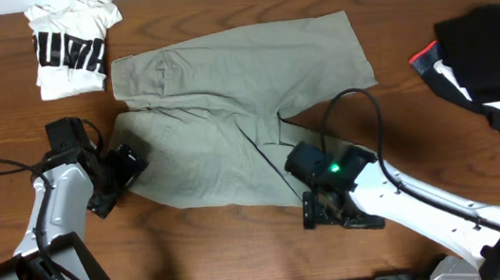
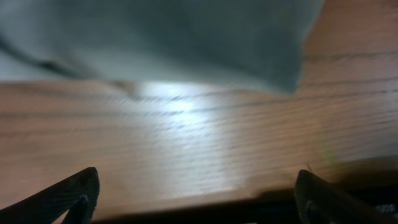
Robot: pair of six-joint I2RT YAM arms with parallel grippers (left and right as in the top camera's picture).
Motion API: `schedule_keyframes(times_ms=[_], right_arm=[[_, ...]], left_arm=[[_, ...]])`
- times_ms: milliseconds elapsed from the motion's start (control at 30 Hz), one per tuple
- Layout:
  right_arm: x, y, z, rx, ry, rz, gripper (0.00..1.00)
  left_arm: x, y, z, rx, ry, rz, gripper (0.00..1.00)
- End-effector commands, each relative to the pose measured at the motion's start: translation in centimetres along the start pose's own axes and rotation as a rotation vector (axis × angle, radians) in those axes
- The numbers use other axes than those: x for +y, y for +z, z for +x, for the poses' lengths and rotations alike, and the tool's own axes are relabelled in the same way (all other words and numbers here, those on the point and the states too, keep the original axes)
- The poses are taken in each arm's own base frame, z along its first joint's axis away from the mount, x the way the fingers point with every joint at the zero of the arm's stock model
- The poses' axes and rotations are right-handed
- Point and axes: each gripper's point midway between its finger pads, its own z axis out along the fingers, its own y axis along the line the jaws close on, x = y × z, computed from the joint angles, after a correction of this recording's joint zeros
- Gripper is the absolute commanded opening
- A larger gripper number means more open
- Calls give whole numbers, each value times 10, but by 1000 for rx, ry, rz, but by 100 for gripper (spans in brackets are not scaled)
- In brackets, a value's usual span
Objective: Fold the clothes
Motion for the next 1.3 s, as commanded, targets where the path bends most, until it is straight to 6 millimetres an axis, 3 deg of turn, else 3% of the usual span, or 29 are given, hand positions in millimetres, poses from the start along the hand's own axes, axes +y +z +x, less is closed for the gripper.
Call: schedule_keyframes(times_ms=[0,167,667,1100,1267], right_arm=[[-13,5,-10,-32,53,19,99],[-24,14,-18,-42,102,30,99],[-14,48,-33,-143,62,-55,99],[-17,47,-50,-234,64,-32,95],[-16,46,-55,-258,67,-33,91]], left_arm=[[2,6,1,17,5,-3,94],[4,15,1,34,2,-12,80],[6,30,-1,46,0,-18,64],[4,30,-5,31,3,-10,31],[4,30,-5,31,3,-11,29]])
